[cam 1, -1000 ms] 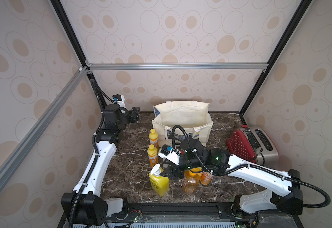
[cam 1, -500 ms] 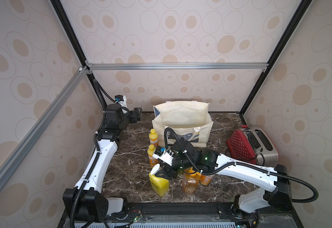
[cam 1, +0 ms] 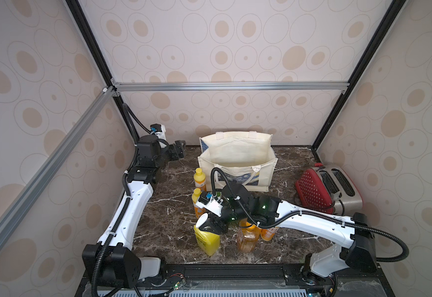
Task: Pack dish soap into the shopping bag
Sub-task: Pick up the bottle of dish soap at the center of the board.
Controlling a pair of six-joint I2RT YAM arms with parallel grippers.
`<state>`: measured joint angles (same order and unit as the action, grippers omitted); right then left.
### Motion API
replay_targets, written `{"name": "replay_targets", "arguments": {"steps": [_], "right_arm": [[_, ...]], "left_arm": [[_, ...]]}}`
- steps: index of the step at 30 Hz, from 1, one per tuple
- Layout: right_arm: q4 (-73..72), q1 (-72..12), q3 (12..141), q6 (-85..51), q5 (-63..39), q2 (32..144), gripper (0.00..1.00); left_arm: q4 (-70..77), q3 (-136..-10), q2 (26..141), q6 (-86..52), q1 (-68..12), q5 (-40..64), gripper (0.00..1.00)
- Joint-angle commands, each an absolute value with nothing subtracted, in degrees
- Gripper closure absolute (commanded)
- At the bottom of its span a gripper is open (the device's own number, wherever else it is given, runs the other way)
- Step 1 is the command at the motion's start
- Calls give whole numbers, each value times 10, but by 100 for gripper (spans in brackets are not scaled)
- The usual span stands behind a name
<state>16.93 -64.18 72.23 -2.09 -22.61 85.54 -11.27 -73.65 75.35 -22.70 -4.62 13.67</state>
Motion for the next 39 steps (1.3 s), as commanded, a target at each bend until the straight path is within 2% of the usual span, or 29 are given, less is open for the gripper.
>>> {"name": "replay_targets", "arguments": {"steps": [1, 12, 18, 39], "right_arm": [[168, -646, 705, -21, -225, 854, 53], [173, -646, 737, -23, -212, 864, 88], [198, -646, 775, -17, -187, 860, 100], [267, -646, 957, 23, -137, 874, 100]], "left_arm": [[-111, -765, 759, -227, -48, 143, 15], [-114, -766, 759, -228, -48, 145, 14], [-118, -767, 756, -226, -48, 144, 14], [-146, -796, 780, -218, -49, 178, 13]]}}
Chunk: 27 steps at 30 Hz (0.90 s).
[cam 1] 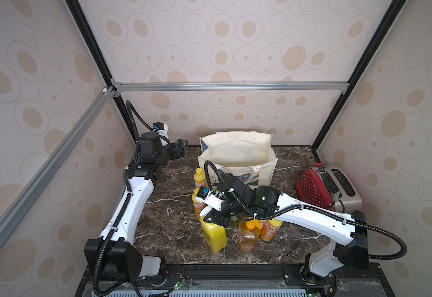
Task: Pack dish soap into the shopping bag
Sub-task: Pick up the bottle of dish soap at the center of the board.
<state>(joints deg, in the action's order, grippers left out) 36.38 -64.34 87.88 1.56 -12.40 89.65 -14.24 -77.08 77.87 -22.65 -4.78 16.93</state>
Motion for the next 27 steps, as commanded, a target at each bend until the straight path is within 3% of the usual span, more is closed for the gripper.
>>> {"name": "replay_targets", "arguments": {"steps": [1, 15, 23, 27], "right_arm": [[270, -646, 967, 25, -134, 877, 100], [358, -627, 1200, 77, -72, 920, 100], [444, -545, 1444, 55, -93, 1021, 100], [435, -499, 1503, 36, -104, 1047, 100]], "left_arm": [[-146, -796, 780, -218, -49, 179, 13], [-154, -810, 793, -210, -58, 209, 13], [-167, -831, 811, -193, -83, 216, 13], [-168, -844, 829, -188, -104, 216, 13]]}}
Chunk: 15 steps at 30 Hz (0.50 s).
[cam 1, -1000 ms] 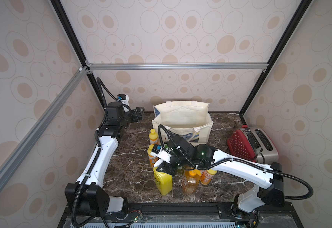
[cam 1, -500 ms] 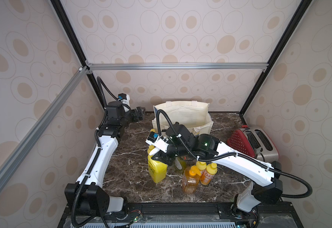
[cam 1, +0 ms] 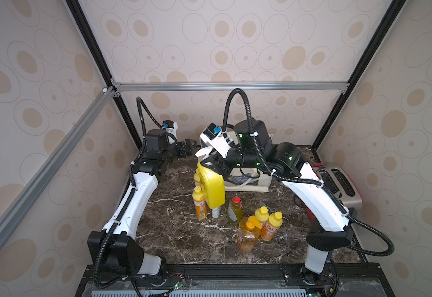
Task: Pack dish soap into the shopping bag
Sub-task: Pick up the bottle of dish soap at the center of the board, then place the bottle of dish soap in the shopping bag.
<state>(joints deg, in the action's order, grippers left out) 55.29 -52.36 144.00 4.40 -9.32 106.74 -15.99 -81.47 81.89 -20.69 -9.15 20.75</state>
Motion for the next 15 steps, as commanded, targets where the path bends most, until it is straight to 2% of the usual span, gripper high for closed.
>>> {"name": "replay_targets", "arguments": {"steps": [1, 8, 15], "right_arm": [[422, -484, 1501, 26, -109, 1047, 100], [337, -396, 1475, -33, -151, 1036, 100], [281, -347, 1487, -71, -187, 1034, 100]], "left_arm": [[-170, -849, 836, -185, -109, 216, 13], [-196, -880, 877, -173, -124, 225, 15], [-239, -914, 916, -149, -129, 250, 25]]}}
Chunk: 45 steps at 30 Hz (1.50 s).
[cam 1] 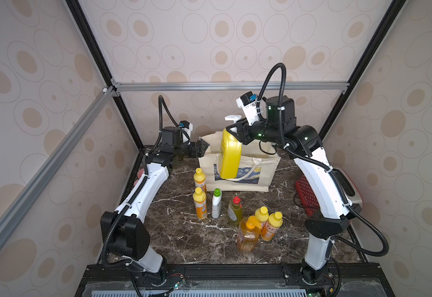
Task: Pack dish soap into the shopping bag
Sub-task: Place the bottle of dish soap in the shopping bag.
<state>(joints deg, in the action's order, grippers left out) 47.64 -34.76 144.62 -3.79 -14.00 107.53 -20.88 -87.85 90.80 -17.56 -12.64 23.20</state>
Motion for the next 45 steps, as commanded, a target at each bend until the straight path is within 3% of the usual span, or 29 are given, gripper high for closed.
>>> {"name": "replay_targets", "arguments": {"steps": [1, 17, 34, 40, 45], "right_arm": [[276, -344, 1487, -70, -187, 1033, 100], [210, -291, 1507, -89, -201, 1041, 100], [156, -219, 1541, -132, -199, 1082, 100], [147, -212, 1497, -156, -227, 1087, 100], [171, -212, 1530, -158, -233, 1117, 100]], "left_arm": [[-246, -921, 924, -146, -131, 254, 26], [-384, -999, 993, -62, -145, 292, 63], [-426, -1019, 1000, 0, -174, 306, 66], [-392, -1011, 990, -32, -176, 299, 66], [-339, -989, 966, -57, -176, 302, 61]]}}
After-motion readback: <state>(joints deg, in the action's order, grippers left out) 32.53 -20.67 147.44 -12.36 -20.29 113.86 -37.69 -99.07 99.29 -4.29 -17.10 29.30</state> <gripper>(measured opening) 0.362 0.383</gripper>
